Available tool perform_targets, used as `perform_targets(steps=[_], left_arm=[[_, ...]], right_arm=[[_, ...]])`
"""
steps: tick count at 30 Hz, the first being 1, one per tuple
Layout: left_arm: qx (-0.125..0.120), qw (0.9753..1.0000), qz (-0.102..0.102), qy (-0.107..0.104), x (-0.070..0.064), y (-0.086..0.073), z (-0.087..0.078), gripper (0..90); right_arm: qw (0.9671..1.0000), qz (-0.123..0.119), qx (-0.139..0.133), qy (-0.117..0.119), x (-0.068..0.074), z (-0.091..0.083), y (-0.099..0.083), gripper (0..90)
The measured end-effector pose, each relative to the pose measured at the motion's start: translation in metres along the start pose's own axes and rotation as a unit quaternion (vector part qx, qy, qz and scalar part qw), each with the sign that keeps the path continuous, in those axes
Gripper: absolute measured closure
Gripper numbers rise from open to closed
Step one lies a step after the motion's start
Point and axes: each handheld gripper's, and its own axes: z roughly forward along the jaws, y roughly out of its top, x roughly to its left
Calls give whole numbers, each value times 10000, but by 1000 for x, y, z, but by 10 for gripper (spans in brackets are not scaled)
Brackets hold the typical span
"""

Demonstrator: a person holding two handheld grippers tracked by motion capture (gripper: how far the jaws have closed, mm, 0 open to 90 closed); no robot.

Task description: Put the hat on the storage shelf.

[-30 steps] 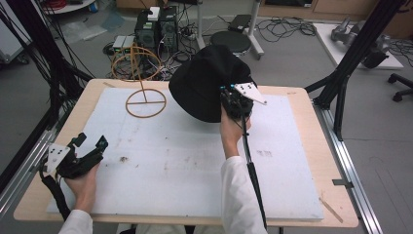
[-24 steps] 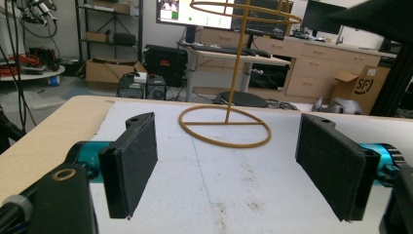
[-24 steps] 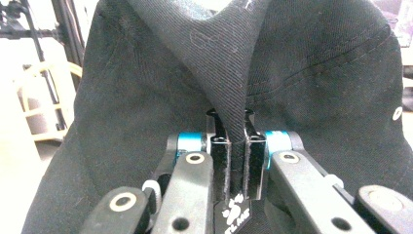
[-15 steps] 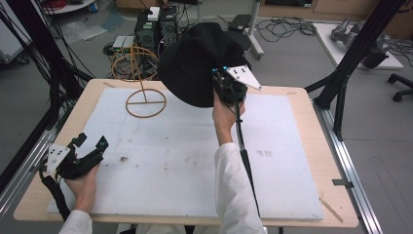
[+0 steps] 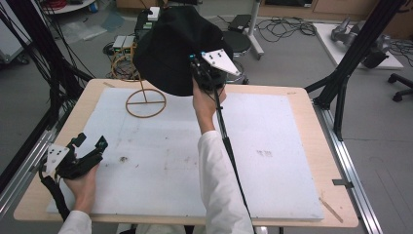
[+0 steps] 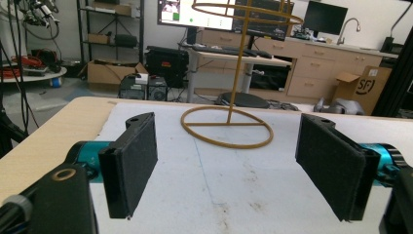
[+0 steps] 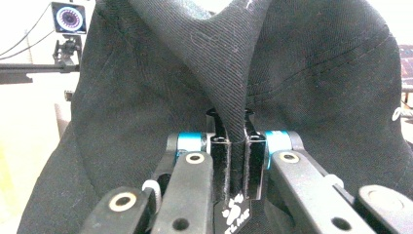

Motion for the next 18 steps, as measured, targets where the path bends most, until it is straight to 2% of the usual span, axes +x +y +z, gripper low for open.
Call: perform_targets(steps=[7, 13, 15, 18], left_arm=[[-1, 10000, 6, 13, 1, 0, 0, 234], [5, 10000, -1, 19, 2, -1, 0, 234], [4, 10000, -26, 22, 2, -1, 0, 234], [3, 10000, -71, 10, 3, -1, 0, 234]], right_arm=[[9998, -41, -188, 89, 16, 21, 12, 861], [9997, -123, -98, 175, 33, 45, 20, 861], [9994, -200, -83, 256, 41, 53, 23, 860], [9987, -190, -21, 475, 53, 65, 27, 860]])
